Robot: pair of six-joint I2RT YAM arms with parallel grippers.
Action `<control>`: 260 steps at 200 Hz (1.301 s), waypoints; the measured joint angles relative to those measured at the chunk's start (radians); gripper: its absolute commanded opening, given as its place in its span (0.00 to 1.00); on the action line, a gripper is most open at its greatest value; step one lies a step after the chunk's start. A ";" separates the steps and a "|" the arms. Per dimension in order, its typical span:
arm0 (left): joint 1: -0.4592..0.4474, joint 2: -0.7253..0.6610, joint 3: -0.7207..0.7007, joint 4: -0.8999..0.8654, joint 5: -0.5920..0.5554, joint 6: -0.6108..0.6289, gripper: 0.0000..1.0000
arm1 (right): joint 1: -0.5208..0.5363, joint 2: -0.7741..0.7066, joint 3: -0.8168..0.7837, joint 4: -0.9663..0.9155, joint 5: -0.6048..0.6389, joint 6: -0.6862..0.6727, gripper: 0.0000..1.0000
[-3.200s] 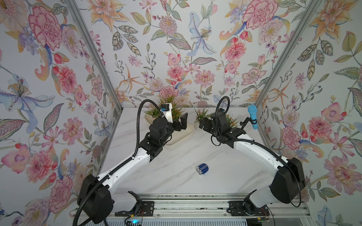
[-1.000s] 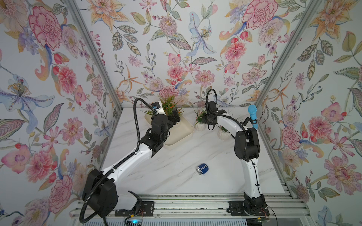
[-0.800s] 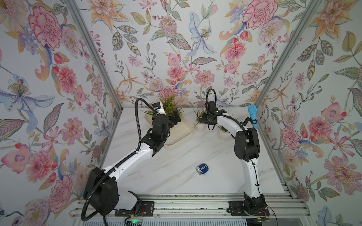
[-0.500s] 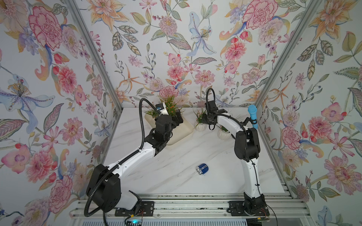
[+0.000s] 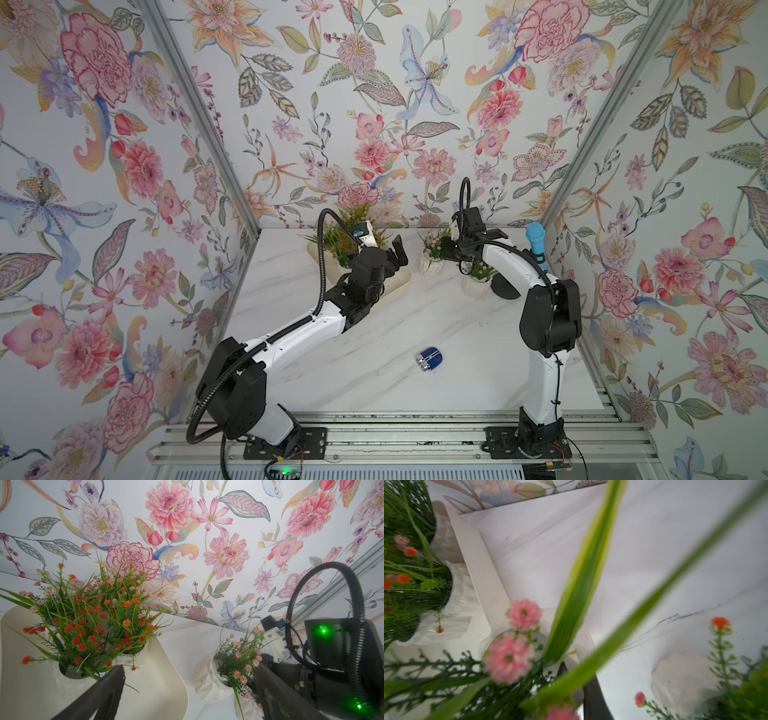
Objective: Put the potted gypsophila into the storage box
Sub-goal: Pick up the baby's breath potted plant from the center of the board, then place the baby's breath potted plant at the storage box.
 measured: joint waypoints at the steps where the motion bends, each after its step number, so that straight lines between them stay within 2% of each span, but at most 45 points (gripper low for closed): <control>1: -0.001 0.000 0.000 0.000 0.000 0.000 1.00 | -0.001 -0.002 0.000 0.001 -0.001 0.000 0.00; 26: -0.015 0.003 0.001 0.004 -0.004 0.001 1.00 | -0.024 -0.040 -0.006 0.026 -0.018 -0.014 0.00; 53: -0.016 -0.004 -0.005 0.005 -0.006 0.016 1.00 | -0.001 -0.076 -0.025 0.029 -0.026 -0.058 0.00; 87: -0.005 -0.095 -0.071 -0.007 0.004 0.059 1.00 | 0.110 -0.088 -0.028 0.038 -0.024 -0.073 0.00; 125: 0.054 -0.309 -0.202 -0.045 0.004 0.085 1.00 | 0.270 -0.081 -0.023 0.068 -0.010 -0.042 0.00; 161: 0.143 -0.512 -0.308 -0.092 0.000 0.103 1.00 | 0.378 0.005 0.047 0.087 0.007 -0.011 0.00; 193: 0.196 -0.626 -0.356 -0.144 -0.005 0.112 1.00 | 0.431 0.105 0.095 0.098 0.035 0.014 0.00; 260: 0.216 -0.675 -0.383 -0.201 -0.003 0.141 1.00 | 0.488 0.222 0.127 0.095 0.082 0.047 0.00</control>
